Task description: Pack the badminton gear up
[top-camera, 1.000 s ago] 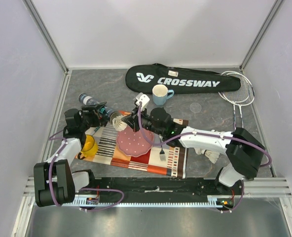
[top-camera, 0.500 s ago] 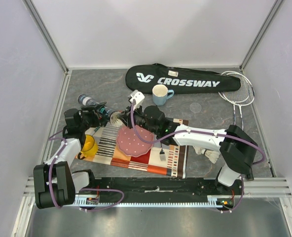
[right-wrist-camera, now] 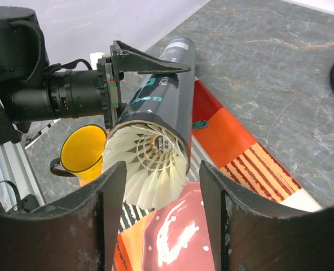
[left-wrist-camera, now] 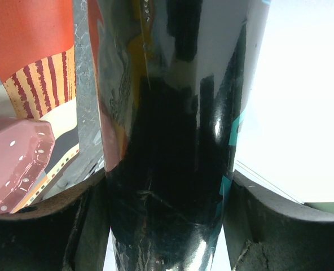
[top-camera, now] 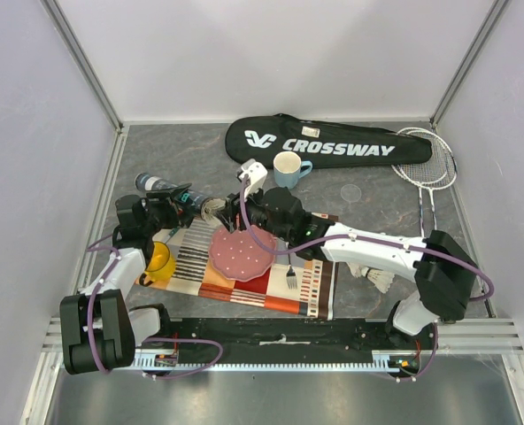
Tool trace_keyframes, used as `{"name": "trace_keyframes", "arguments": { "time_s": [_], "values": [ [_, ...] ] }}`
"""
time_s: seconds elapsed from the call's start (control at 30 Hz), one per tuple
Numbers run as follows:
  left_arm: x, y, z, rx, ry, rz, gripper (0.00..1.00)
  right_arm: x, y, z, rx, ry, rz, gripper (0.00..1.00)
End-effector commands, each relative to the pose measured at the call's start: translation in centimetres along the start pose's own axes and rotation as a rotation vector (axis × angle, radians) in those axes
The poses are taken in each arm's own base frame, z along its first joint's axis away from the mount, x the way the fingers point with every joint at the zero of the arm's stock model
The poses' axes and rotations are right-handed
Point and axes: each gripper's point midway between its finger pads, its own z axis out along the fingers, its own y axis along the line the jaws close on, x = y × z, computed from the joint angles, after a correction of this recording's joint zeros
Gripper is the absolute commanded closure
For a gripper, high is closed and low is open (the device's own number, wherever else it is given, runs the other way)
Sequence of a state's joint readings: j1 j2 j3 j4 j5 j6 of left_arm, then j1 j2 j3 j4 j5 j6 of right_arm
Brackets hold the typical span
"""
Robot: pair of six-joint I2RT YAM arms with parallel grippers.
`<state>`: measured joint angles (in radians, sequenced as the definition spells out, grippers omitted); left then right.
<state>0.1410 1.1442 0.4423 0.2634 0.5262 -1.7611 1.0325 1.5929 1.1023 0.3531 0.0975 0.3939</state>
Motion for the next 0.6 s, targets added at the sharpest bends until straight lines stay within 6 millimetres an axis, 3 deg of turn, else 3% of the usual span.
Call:
{"name": "trace_keyframes", "arguments": {
  "time_s": [0.0, 0.13, 0.17, 0.33, 0.57],
  "values": [
    [0.9, -2.1, -0.5, 0.053, 0.028, 0.014, 0.98, -2.6, 0.1, -1.2, 0.028, -0.037, 0.017, 0.35],
    [1.0, -2.1, -0.5, 0.056, 0.031, 0.016, 0.98, -2.4, -0.5, -1.6, 0.057, -0.01, 0.012, 0.33],
    [0.9, -2.2, -0.5, 0.056, 0.032, 0.016, 0.98, -2.9, -0.2, -1.9, 0.046, -0.019, 0.012, 0.37],
    [0.9, -2.1, -0.4, 0.055, 0.035, 0.018, 0.98, -2.1, 1.7, -1.8, 0.012, 0.026, 0.0, 0.67],
    [1.1, -2.1, -0.5, 0.06, 0.04, 0.015, 0.98, -1.2, 1.3, -1.0, 0.036, 0.032, -0.004, 0.82]
  ]
}}
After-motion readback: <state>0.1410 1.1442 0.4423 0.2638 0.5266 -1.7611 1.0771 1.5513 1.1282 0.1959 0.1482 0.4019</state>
